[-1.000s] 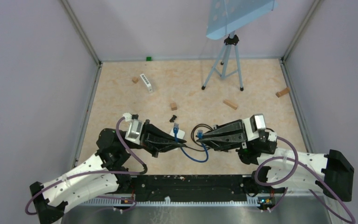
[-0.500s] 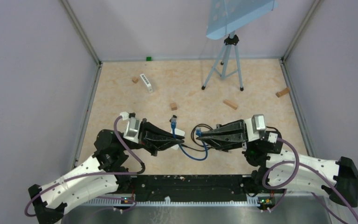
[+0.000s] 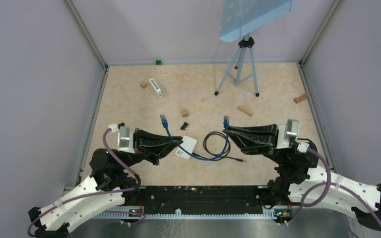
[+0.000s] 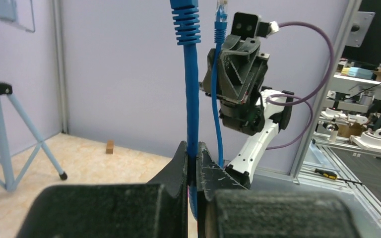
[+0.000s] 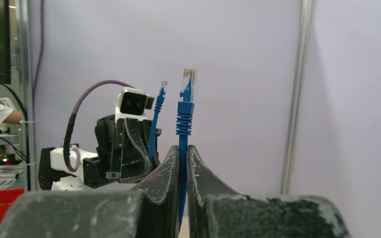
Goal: Insert the plug into the switch port
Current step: Insert the connector into the switch port.
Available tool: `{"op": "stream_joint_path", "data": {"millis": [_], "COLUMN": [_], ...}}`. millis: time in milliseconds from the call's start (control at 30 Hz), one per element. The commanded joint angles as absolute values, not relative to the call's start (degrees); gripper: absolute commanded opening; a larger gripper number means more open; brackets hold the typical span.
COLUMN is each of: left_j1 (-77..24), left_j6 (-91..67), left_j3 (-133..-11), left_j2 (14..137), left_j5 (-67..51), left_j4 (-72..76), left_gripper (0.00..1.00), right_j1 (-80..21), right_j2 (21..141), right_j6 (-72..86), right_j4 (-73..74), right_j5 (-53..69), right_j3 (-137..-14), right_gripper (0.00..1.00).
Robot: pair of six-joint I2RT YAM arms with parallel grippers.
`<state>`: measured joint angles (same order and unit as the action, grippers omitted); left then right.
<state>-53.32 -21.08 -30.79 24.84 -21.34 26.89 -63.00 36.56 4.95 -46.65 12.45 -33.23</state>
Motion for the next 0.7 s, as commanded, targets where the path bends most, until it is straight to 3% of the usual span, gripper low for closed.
{"op": "stream_joint_path", "data": {"millis": [0,200,267,367,467,533,667], "left_j1": [-53.6,-53.6,-53.6,-53.5,-53.5,-53.5,-53.5], "left_j6": [-23.3,-25.2,-24.6,-24.9,-22.9,-21.1,-19.2], "left_j3": [-27.8,-25.6,-24.2,-21.3,-22.2,-23.6,-24.6], "left_j2": [23.0,21.9,22.2,24.6,28.6,30.6,32.8], "left_j5": [-16.1,-11.4,-9.5,-5.1,-4.0,-2.5,2.0], "left_j4": [25.2,21.0,21.3,25.5,27.0,26.1,25.3], "left_gripper": [0.00,0.01,0.10,0.14,0.34,0.43,0.71], "right_j1": [-63.5,-63.5,-63.5,-63.5,-63.5,-63.5,-63.5], "right_j2": [34.3,33.8,32.8,31.3,31.8,32.7,33.1], "right_j6": [2.5,1.4,-1.1,-5.0,-9.9,-12.6,-17.0], "right_j4": [-43.3,-41.0,-36.5,-26.0,-11.7,-4.1,3.7], "right_j5": [6.7,9.8,11.2,7.4,1.6,-4.7,-11.3], "right_j3": [-32.0,-33.0,-34.6,-38.5,-44.7,-48.9,-53.4], "right_gripper": [0.00,0.00,0.00,0.00,0.00,0.00,0.00]}}
